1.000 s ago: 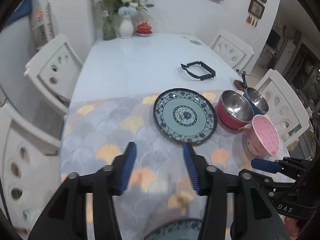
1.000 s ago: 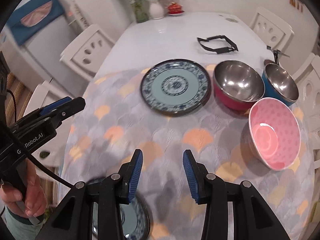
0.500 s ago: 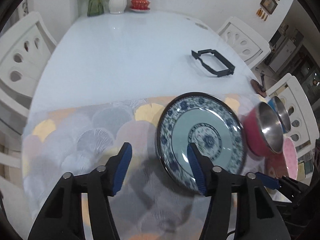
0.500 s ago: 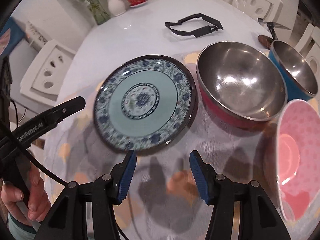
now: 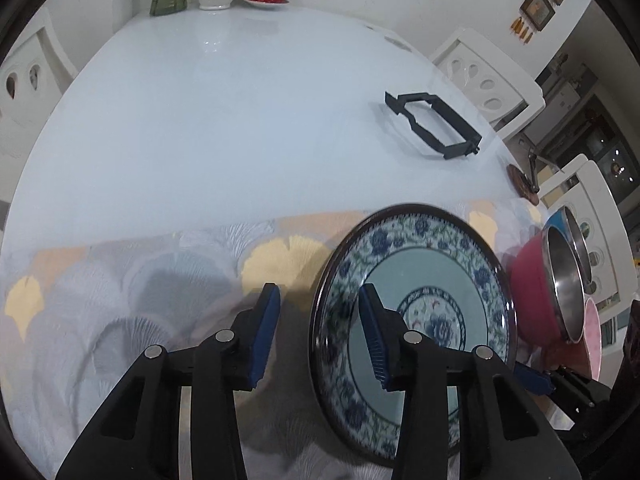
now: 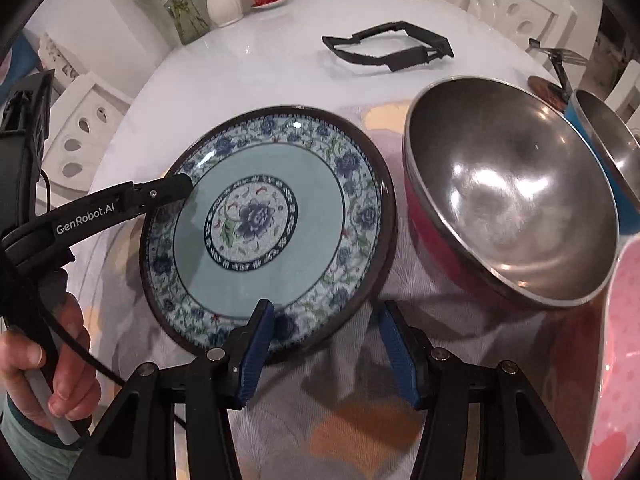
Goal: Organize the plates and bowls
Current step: 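Grasp the rim of the last floral plate with the right gripper, then carry the third plate onto the plate stack and open the right gripper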
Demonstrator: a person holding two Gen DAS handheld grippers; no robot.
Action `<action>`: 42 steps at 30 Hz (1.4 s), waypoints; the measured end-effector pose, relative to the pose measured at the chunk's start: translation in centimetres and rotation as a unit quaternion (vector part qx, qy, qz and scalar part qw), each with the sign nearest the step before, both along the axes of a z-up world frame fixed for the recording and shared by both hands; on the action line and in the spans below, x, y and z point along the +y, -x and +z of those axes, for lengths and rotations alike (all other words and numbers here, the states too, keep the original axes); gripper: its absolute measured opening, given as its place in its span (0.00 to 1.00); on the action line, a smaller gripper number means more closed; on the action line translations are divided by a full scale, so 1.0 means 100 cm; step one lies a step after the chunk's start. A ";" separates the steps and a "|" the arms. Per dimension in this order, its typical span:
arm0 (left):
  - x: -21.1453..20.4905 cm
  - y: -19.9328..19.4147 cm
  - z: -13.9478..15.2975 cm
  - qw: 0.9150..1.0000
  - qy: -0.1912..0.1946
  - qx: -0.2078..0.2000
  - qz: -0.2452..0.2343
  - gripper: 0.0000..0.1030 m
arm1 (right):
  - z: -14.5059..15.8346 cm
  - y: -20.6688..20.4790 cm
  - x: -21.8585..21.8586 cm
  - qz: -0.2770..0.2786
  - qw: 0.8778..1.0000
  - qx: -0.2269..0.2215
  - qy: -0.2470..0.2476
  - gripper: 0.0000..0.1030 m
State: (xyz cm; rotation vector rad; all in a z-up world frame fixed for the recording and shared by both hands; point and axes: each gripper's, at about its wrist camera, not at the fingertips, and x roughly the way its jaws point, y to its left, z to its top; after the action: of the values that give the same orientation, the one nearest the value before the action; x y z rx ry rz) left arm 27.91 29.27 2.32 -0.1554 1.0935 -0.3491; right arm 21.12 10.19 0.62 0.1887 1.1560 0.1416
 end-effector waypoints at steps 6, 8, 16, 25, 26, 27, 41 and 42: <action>-0.012 -0.002 0.001 1.000 -0.002 -0.003 -0.023 0.36 | 0.002 -0.006 0.007 0.024 0.999 -0.020 0.017 0.40; -0.019 0.003 0.002 0.999 -0.032 -0.011 -0.033 0.36 | 0.003 -0.006 0.008 0.031 0.999 -0.018 0.019 0.40; -0.004 0.039 0.027 0.999 -0.041 -0.020 -0.004 0.36 | 0.028 0.020 0.020 0.086 0.995 -0.043 0.033 0.40; 0.020 0.120 0.106 0.993 -0.056 -0.087 0.064 0.36 | 0.081 0.076 0.033 0.146 0.986 -0.077 0.006 0.40; 0.022 0.133 0.118 0.991 -0.055 -0.098 0.074 0.36 | 0.087 0.082 0.033 0.150 0.985 -0.079 0.000 0.40; 0.024 0.144 0.127 0.989 -0.054 -0.106 0.082 0.36 | 0.096 0.092 0.032 0.155 0.984 -0.084 -0.005 0.40; 0.037 0.268 0.175 0.979 0.002 -0.126 0.160 0.36 | 0.153 0.195 0.021 0.197 0.973 -0.114 -0.023 0.40; 0.040 0.276 0.172 0.979 0.008 -0.121 0.163 0.36 | 0.154 0.201 0.021 0.200 0.973 -0.115 -0.021 0.40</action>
State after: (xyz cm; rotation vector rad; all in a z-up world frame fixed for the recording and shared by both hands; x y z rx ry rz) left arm 0.32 33.22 19.56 -0.2952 0.8079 -0.0791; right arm 1.02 12.30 15.97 -0.0256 0.9475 0.5312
